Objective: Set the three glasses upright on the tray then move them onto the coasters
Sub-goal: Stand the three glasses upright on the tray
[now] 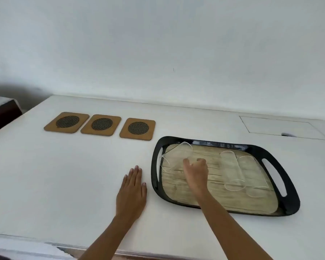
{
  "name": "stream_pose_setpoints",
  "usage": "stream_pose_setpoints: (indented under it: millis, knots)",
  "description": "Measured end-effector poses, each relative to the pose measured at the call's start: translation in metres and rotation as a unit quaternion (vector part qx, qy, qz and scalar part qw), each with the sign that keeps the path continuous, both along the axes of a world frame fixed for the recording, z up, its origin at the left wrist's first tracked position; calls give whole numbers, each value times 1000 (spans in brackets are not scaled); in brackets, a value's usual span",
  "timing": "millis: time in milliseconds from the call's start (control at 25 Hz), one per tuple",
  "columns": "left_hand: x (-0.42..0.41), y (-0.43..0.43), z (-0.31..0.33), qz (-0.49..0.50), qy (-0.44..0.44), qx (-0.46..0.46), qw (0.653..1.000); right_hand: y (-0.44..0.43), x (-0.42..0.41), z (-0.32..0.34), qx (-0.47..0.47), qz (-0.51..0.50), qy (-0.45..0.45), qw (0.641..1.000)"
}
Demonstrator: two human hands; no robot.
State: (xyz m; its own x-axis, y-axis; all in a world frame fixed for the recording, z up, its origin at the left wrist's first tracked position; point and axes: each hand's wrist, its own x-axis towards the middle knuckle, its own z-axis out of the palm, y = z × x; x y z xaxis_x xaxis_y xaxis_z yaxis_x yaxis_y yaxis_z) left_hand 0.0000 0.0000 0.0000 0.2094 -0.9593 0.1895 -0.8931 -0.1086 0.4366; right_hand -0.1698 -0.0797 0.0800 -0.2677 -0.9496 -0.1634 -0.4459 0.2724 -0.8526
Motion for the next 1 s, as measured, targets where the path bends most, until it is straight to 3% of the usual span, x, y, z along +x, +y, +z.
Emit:
stream_pose_setpoints:
  millis: [280, 680, 760, 880, 1000]
  knots:
    - [3, -5, -6, 5, -29, -10, 1000, -42, 34, -6, 100, -15, 55, 993]
    - [3, -5, -4, 5, -38, 12, 999, -56, 50, -17, 79, -37, 111, 990]
    - [3, -5, -4, 4, -40, 14, 999, -54, 46, -16, 83, -54, 84, 992]
    - [3, -4, -3, 2, -41, 10, 999, -51, 33, -13, 86, -99, -49, 990]
    - [3, -4, -2, -3, -41, 6, 999, -39, 22, -6, -37, -130, -157, 978]
